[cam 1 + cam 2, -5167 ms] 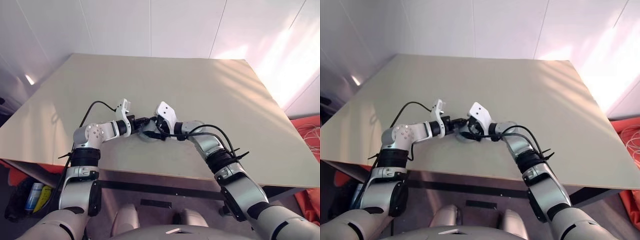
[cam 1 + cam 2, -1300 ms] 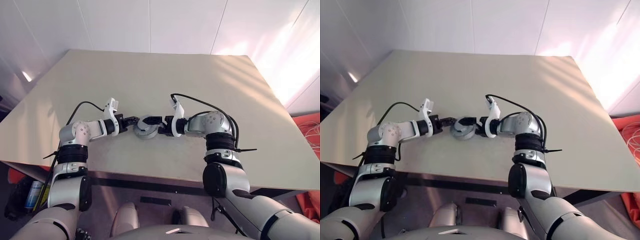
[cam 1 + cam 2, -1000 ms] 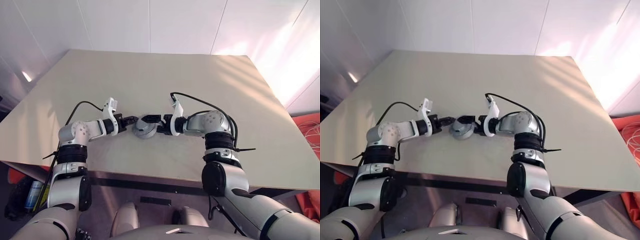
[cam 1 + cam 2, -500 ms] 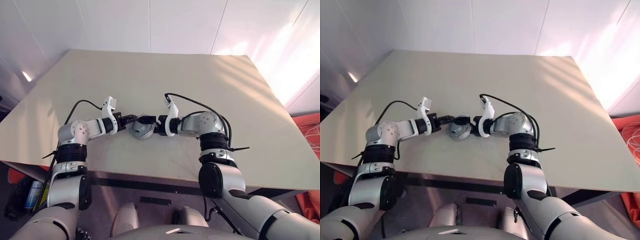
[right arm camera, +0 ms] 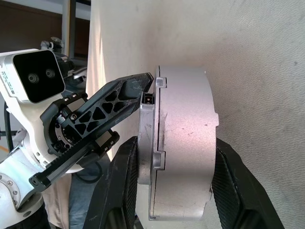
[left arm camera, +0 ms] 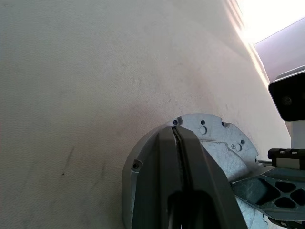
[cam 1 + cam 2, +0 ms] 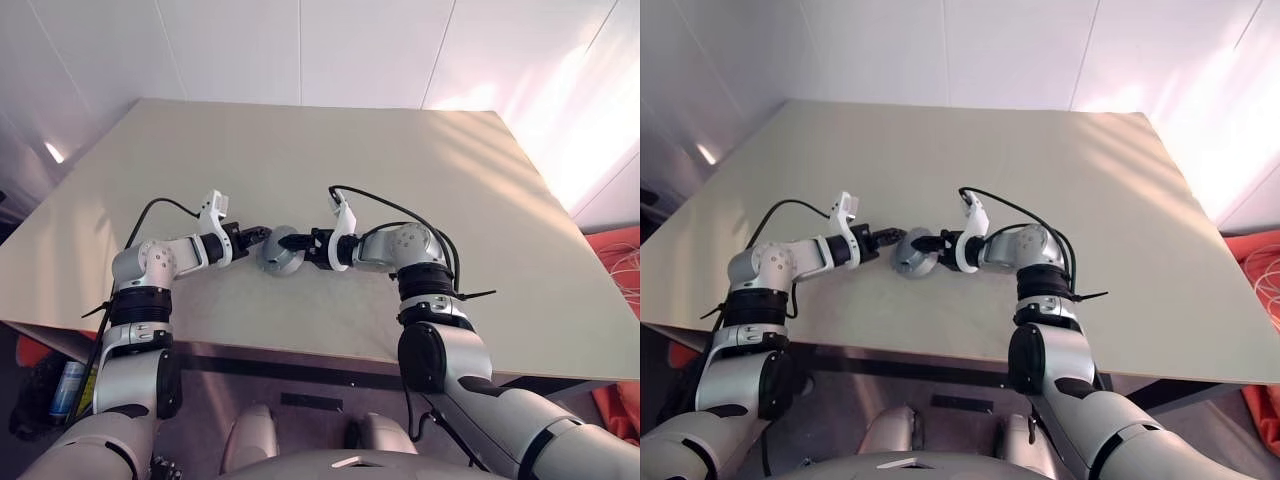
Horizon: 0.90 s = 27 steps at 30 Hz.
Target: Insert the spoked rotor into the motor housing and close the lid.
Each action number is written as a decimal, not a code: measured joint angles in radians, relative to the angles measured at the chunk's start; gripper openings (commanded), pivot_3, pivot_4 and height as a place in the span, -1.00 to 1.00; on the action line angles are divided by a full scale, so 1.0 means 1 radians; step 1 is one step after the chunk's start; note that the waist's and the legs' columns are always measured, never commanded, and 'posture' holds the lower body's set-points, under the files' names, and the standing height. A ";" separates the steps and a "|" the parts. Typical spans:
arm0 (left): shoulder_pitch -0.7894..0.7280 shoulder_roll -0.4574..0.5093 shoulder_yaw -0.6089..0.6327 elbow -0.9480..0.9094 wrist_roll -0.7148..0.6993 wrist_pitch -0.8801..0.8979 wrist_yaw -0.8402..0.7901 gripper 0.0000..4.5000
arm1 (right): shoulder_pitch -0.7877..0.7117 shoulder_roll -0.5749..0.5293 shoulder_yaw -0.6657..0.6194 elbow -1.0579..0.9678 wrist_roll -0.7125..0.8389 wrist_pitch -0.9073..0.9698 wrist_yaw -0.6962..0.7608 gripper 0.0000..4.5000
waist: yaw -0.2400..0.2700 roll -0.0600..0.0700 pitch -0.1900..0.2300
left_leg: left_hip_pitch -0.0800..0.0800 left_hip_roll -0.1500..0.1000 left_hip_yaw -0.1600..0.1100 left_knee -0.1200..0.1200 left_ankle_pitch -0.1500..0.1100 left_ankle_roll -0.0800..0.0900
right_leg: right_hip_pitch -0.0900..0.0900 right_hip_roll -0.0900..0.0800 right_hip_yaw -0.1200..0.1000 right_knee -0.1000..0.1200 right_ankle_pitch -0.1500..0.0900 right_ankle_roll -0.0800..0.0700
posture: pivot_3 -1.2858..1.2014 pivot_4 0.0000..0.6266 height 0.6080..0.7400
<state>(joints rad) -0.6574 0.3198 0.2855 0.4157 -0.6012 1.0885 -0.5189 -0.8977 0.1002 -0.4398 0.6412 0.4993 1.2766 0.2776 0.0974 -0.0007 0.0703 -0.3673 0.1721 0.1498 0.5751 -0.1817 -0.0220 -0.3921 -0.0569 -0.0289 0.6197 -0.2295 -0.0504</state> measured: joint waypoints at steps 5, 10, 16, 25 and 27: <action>0.002 -0.018 0.003 -0.001 -0.006 -0.052 -0.015 -1.00 | -0.024 -0.005 -0.008 0.033 0.004 -0.026 -0.022 -0.09 | -0.001 0.000 0.000 | 0.000 0.000 0.000 0.000 0.000 0.000 | 0.000 0.000 0.000 0.000 0.000 0.000 | 0.03 -1.00 1.00; 0.003 -0.043 0.093 -0.014 -0.069 -0.110 -0.021 -1.00 | -0.056 -0.013 -0.068 0.116 0.030 -0.079 -0.060 -0.09 | 0.000 0.000 0.000 | -0.001 0.000 0.000 0.000 0.000 0.000 | 0.000 0.000 0.000 0.000 0.000 0.000 | 0.03 -1.00 1.00; 0.011 -0.043 0.216 -0.037 -0.152 -0.134 0.013 -1.00 | -0.100 -0.050 -0.117 0.209 0.046 -0.164 -0.095 -0.09 | 0.002 0.000 0.000 | -0.002 0.000 0.000 0.000 0.000 0.000 | -0.001 0.000 0.000 0.000 0.000 0.000 | 0.03 -1.00 1.00; 0.027 -0.068 0.316 -0.066 -0.261 -0.127 0.121 -1.00 | -0.196 -0.083 -0.283 0.346 0.157 -0.328 -0.172 -0.09 | 0.000 -0.001 0.000 | -0.011 0.000 0.000 0.001 0.000 0.001 | -0.011 0.000 -0.001 0.001 0.003 0.003 | 0.03 -1.00 1.00; 0.039 -0.085 0.325 -0.066 -0.283 -0.117 0.150 -1.00 | -0.211 -0.083 -0.297 0.346 0.187 -0.328 -0.170 -0.09 | 0.000 -0.001 0.000 | -0.011 0.000 0.000 0.001 -0.001 0.002 | -0.011 0.000 -0.002 0.001 0.003 0.003 | 0.03 -1.00 1.00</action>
<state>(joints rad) -0.6185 0.2348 0.6101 0.3494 -0.8842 0.9713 -0.3688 -1.1090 0.0170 -0.7368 0.9869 0.6866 0.9482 0.1078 0.0970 -0.0015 0.0708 -0.3787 0.1724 0.1499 0.5761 -0.1828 -0.0197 -0.4030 -0.0566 -0.0305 0.6208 -0.2268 -0.0470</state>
